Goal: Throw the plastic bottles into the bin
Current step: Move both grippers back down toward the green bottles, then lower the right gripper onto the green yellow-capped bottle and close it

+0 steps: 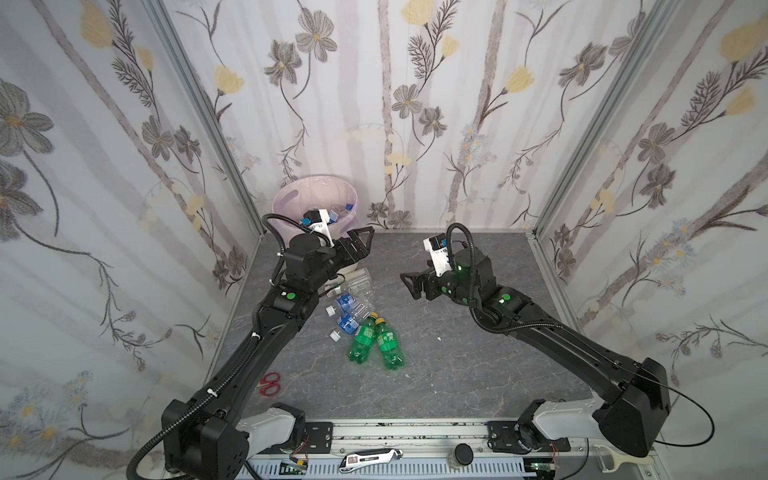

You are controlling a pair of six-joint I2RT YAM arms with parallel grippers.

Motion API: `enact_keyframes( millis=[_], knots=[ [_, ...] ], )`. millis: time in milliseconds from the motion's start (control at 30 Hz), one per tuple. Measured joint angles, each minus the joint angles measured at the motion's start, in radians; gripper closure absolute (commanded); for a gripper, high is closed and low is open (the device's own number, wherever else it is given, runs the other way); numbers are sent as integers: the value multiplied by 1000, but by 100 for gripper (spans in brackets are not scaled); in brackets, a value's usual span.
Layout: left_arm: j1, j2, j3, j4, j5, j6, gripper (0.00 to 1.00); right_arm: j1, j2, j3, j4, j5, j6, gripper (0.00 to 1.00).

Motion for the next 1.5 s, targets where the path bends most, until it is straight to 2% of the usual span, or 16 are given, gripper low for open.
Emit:
enact_keyframes(
  millis=[233, 400, 533, 667, 900, 1100, 1300, 1500],
  knots=[
    [-27, -56, -156, -15, -3, -55, 0, 68, -21, -208, 17, 23, 137, 0],
    [-31, -64, -231, -23, 2, -86, 0, 143, 50, -258, 56, 50, 212, 0],
    [-31, -91, -284, -27, 1, -110, 0, 208, 130, -270, 92, 67, 275, 0],
    [-31, -107, -307, -27, -8, -114, 0, 273, 224, -240, 99, 62, 321, 6],
    [-31, -115, -341, -28, -11, -128, 0, 316, 329, -189, 87, 77, 385, 11],
    [-31, -115, -359, -28, -14, -136, 0, 300, 387, -174, 74, 103, 399, 21],
    [-32, -103, -360, -28, -14, -136, 0, 245, 394, -172, 68, 105, 379, 37],
    [-51, -58, -328, -29, -13, -103, 0, 148, 388, -169, 46, 101, 329, 43]
  ],
)
